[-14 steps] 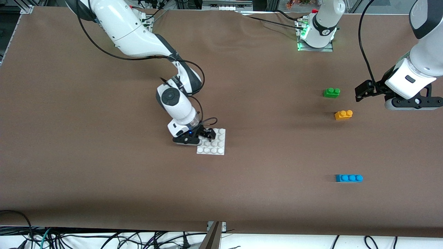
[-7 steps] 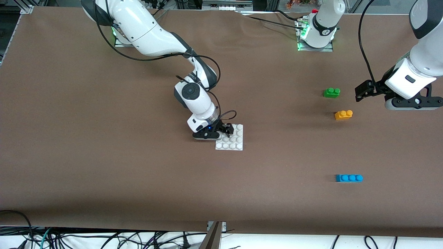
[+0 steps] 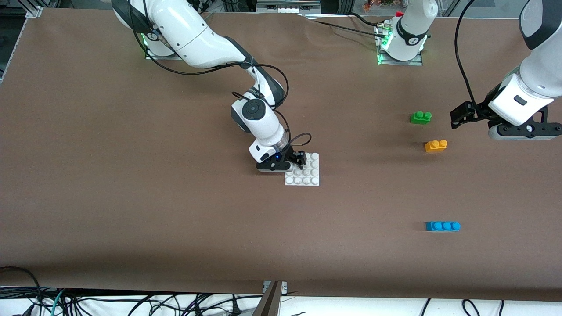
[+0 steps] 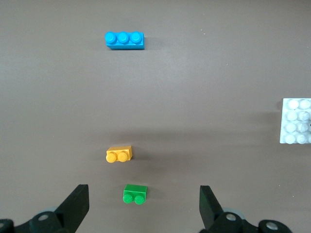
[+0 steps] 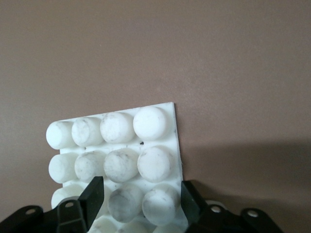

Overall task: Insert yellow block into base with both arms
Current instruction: 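Push the white base plate toward the table middle with the right gripper, then withdraw the right gripper while the left gripper reaches the yellow block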

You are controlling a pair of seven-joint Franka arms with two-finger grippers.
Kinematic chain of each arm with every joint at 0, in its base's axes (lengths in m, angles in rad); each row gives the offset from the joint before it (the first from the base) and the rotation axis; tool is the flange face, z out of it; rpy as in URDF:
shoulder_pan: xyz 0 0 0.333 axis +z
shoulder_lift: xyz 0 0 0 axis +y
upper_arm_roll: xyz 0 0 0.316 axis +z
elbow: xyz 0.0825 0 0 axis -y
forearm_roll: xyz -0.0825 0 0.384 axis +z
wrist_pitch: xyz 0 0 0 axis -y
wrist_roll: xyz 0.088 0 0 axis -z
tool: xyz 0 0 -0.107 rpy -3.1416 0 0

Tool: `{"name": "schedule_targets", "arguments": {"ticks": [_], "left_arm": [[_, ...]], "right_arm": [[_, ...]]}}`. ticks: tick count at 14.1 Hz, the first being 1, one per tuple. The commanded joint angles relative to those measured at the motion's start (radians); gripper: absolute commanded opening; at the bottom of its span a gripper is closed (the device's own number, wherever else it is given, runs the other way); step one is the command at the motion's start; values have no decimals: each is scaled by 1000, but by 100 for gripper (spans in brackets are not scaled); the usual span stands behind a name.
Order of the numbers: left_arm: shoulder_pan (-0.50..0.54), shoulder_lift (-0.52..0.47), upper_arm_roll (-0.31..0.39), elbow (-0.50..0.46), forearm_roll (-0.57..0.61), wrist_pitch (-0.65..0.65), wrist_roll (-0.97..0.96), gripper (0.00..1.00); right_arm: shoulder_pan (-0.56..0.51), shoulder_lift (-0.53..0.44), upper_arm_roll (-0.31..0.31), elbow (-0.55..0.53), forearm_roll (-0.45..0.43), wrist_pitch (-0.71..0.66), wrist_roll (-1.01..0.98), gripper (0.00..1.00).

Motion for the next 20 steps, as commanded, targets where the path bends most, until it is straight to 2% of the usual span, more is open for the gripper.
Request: {"name": "schedule_targets", "arguments": {"ticks": [1,6,8,9,12,15,17,20], "left_arm": [[8,-19,-4,-14,-18,-3,22,100],[8,6,-4,-12,-18,-5,22,100],[16,29,2,11,-18,-37,22,100],[22,35,2,17,-18,-41,23,100],[39,66,2,20,-21,-38,41,100],[63,95,2,14,-21,-38,127,100],[115,128,2,2,-11,-32,152,100],[148,179,2,-49,34,18,160,100]], "right_arm": [[-2,19,5,96,8,-84,20,74],[-28,-4,7,242,11,-326,62,83],[-72,-68,8,244,12,-417,54,90],[-101,-111,17,234,12,-467,51,98],[-186,-300,24,123,14,-662,-68,99],[-324,-531,30,-24,20,-855,-294,99],[-423,-672,30,-107,44,-958,-470,99],[-554,-835,27,-187,44,-1090,-670,99]]}}
